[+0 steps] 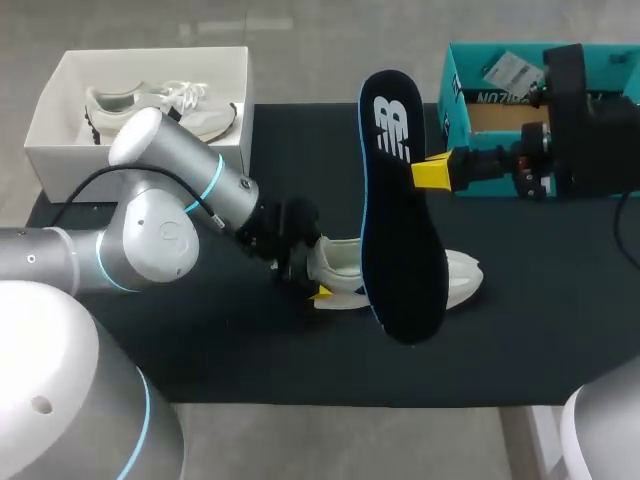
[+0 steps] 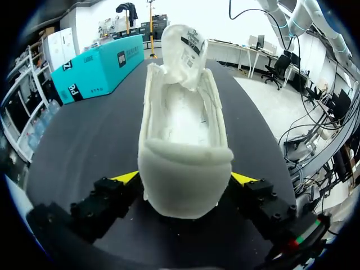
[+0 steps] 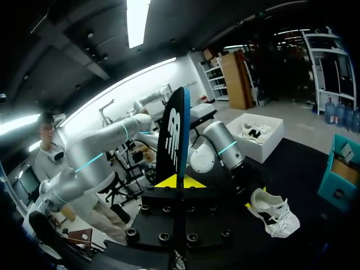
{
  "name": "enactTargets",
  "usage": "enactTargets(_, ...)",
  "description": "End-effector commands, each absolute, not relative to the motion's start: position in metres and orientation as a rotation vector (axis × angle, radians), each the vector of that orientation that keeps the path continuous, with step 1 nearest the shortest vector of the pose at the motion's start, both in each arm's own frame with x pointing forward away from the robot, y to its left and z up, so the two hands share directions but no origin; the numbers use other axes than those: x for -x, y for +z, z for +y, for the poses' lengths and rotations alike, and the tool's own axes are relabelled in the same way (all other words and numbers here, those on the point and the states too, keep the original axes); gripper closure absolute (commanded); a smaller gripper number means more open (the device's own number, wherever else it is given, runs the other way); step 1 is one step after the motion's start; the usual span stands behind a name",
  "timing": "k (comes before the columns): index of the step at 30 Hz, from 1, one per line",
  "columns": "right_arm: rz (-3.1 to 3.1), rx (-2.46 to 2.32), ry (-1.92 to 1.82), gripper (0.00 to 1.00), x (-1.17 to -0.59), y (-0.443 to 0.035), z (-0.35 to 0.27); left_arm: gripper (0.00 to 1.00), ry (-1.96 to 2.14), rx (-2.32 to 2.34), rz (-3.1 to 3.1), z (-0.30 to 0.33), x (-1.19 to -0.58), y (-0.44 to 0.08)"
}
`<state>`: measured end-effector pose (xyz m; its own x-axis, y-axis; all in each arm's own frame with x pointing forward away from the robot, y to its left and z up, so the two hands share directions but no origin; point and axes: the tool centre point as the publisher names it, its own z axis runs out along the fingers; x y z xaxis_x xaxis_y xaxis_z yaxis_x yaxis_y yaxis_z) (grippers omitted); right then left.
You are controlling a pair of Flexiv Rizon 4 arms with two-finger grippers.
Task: Take the shoe out of the shoebox, open the shoe tongue, remove and reinsert the insole, then place the shoe into the shoebox
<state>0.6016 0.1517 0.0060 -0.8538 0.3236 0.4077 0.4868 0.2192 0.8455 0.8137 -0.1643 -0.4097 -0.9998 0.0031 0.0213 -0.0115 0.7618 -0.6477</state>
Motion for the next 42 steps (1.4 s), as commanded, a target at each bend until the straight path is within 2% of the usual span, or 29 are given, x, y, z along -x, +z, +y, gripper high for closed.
enactTargets(1, -2.614, 1.321, -1.676, 1.0, -0.592, 0.006, 0.16, 0.0, 0.716, -0.089, -3.082, -0.168, -0.81, -0.402)
enactTargets(18, -2.614, 1.321, -1.676, 1.0, -0.592, 0.006, 0.16, 0.0, 0.693, -0.123, -3.107, -0.168, -0.81, -0.404)
enactTargets(27, -2.614, 1.321, -1.676, 1.0, -0.592, 0.006, 0.16, 0.0, 0.463, -0.055, -3.195, -0.166, -0.805, -0.385)
enactTargets(42, -2.614, 1.321, -1.676, 1.0, -0.592, 0.006, 0.16, 0.0, 0.308, -0.061, -3.209, -0.15, -0.806, -0.361)
